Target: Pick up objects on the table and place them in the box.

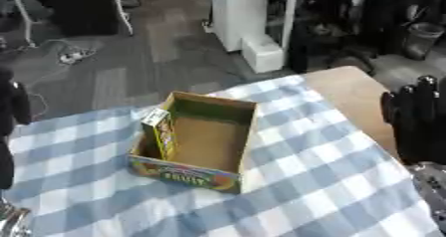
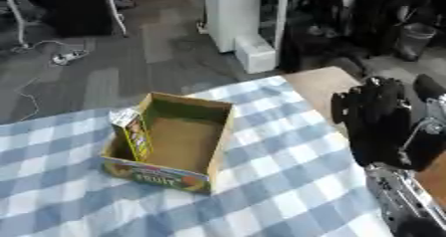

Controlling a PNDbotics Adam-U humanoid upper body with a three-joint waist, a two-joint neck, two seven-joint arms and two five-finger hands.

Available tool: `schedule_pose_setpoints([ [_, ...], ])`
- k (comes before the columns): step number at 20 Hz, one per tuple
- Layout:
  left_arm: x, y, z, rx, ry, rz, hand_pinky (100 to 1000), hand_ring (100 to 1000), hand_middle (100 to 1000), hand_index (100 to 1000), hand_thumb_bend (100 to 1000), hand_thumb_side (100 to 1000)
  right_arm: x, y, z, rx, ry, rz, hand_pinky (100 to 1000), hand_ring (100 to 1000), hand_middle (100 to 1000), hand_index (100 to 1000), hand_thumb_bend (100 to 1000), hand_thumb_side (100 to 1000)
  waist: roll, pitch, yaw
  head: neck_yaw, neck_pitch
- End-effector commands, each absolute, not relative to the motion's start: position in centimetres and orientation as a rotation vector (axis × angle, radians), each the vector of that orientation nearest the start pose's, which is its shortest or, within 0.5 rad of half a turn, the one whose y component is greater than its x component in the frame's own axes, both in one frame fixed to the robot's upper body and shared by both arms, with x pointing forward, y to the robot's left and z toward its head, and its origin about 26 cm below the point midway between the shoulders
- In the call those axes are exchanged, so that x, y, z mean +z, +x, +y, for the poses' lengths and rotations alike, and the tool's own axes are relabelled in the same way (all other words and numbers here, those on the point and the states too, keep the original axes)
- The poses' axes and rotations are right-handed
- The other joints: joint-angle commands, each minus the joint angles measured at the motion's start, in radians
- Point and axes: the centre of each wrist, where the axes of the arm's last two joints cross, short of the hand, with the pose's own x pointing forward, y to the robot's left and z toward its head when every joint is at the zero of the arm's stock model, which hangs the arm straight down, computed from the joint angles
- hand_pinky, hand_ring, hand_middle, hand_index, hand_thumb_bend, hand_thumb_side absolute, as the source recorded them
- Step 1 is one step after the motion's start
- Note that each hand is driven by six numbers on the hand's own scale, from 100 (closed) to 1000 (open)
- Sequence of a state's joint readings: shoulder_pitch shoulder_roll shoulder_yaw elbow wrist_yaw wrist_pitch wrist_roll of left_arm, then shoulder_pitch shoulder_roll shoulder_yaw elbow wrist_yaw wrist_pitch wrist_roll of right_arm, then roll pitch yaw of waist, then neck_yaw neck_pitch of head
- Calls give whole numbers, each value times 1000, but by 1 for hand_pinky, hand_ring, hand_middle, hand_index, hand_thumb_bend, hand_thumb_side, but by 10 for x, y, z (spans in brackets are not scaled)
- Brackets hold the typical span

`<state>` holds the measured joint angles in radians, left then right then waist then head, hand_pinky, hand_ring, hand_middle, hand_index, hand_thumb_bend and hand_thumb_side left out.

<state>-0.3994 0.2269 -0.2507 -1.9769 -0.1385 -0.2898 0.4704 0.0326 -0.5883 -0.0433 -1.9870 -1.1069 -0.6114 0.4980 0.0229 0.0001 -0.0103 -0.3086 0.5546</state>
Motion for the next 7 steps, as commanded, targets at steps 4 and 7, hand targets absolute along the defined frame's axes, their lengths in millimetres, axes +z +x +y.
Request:
schedule_pose_setpoints([
  [4, 204, 298, 172, 10, -44, 3599, 100, 101, 322, 512, 367, 689, 151, 257, -336, 313, 838, -2583, 330, 258, 241, 424, 100, 861, 1, -5, 0, -16, 10],
  [7, 203, 299, 174, 15, -57, 3607, 100, 102, 323, 514, 365, 692, 152, 257, -336, 316, 838, -2588, 330, 259, 242, 423, 100, 861, 2, -6, -3, -16, 3],
])
